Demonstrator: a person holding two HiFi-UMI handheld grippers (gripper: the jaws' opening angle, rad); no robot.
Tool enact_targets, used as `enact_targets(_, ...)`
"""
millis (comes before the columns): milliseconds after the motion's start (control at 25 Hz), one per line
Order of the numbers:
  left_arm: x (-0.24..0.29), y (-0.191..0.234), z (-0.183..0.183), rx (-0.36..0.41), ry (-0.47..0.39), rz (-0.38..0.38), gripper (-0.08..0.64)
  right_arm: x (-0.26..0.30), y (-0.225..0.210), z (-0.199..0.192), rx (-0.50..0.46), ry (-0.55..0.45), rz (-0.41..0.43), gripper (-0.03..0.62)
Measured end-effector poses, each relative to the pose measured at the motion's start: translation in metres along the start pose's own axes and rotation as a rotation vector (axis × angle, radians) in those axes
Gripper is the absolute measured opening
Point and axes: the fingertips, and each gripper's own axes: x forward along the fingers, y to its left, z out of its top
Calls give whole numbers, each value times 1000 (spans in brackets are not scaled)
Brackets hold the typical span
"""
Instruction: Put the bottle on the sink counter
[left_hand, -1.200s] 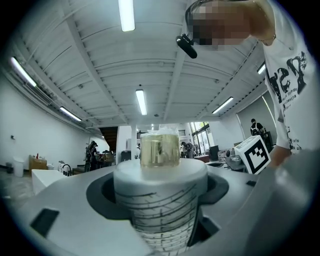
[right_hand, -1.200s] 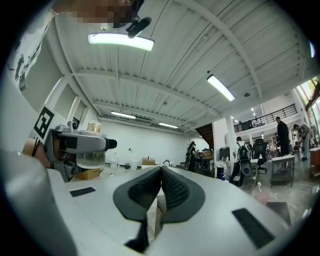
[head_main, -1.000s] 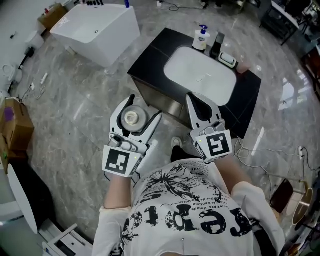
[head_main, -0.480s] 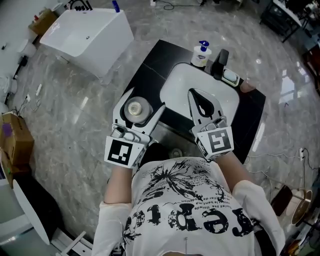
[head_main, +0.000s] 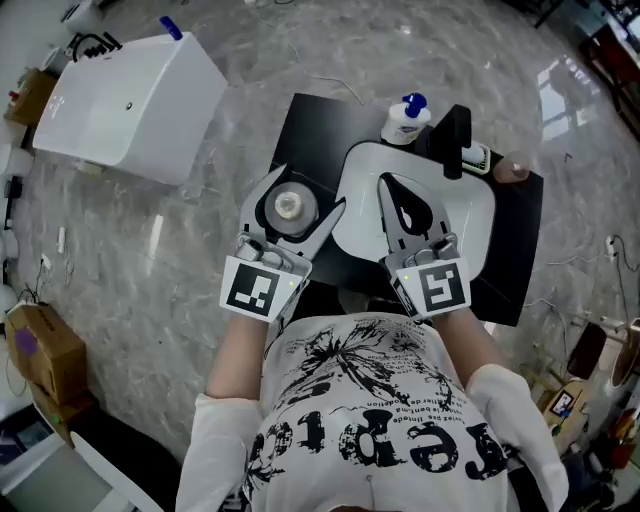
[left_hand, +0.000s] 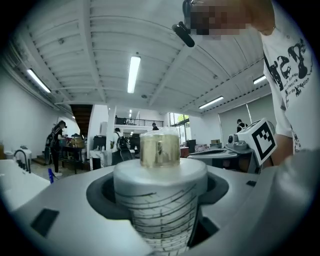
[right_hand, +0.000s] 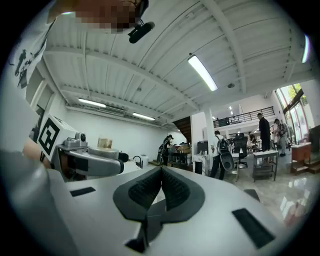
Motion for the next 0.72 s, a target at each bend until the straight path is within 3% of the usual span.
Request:
enact_targets(160, 33, 41, -37, -36, 44, -122, 347, 45, -11, -25, 31, 37, -110, 15)
enact_targets(400, 80, 84, -100, -34, 78, -291, 347, 97, -26, -71, 17, 89, -199, 15)
enact_targets(720, 138, 116, -196, -42, 228, -387, 347, 139, -55, -135, 28, 175, -283, 15)
